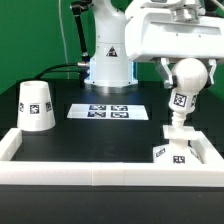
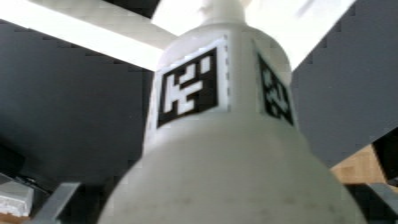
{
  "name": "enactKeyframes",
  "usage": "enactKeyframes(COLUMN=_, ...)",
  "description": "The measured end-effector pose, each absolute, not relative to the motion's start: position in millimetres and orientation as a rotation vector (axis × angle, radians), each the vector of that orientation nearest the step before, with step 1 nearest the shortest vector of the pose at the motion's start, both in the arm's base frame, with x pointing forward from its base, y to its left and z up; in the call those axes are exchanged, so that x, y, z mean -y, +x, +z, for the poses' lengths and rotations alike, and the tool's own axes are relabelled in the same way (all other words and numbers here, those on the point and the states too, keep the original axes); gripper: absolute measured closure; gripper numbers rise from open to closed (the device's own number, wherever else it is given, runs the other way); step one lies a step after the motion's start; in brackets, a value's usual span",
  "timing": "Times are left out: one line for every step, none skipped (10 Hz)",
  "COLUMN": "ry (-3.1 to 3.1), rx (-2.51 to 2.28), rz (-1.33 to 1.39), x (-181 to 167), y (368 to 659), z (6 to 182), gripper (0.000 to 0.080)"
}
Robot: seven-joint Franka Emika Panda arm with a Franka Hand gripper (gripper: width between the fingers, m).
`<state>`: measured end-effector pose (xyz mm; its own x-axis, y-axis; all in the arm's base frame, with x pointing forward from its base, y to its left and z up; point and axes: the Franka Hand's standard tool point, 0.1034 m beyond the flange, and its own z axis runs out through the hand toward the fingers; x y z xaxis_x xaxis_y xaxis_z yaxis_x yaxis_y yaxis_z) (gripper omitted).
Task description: Assemble lamp
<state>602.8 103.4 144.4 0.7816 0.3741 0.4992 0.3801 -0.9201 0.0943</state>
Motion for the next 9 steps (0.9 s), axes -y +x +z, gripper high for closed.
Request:
enactKeyframes(ry=-2.953, rx=0.628, rz=-0.822, x=-105, y=602, z=144.2, gripper=0.0223)
enactKeyframes(ry=-2.953, rx=0.629, rz=-0.821, x=-105, y=602, z=143.6, gripper=0.0223)
enactKeyframes(ry=-2.954, rx=0.629, rz=-0.815, x=-105, y=601, z=140.9, gripper=0.0223)
enactKeyframes(ry=-2.956, rx=0.629, rz=-0.808, x=-104, y=600, z=138.2, gripper=0.0223)
enactKeyframes(ry=-2.956, rx=0.630, rz=-0.804, x=-105, y=600, z=136.8, gripper=0.0223)
enactKeyframes(ry=-2.955, rx=0.634, rz=-0.801, x=-106, y=599, z=135.6, gripper=0.0223)
enactKeyframes(ry=-2.955, rx=0.635, rz=-0.798, x=-107, y=599, z=134.3, gripper=0.0223)
enactKeyframes(ry=-2.956, rx=0.636, rz=-0.793, x=-107, y=598, z=132.2, gripper=0.0223)
enactKeyframes(ry=-2.956, rx=0.637, rz=-0.788, x=-108, y=597, z=130.5, gripper=0.0223)
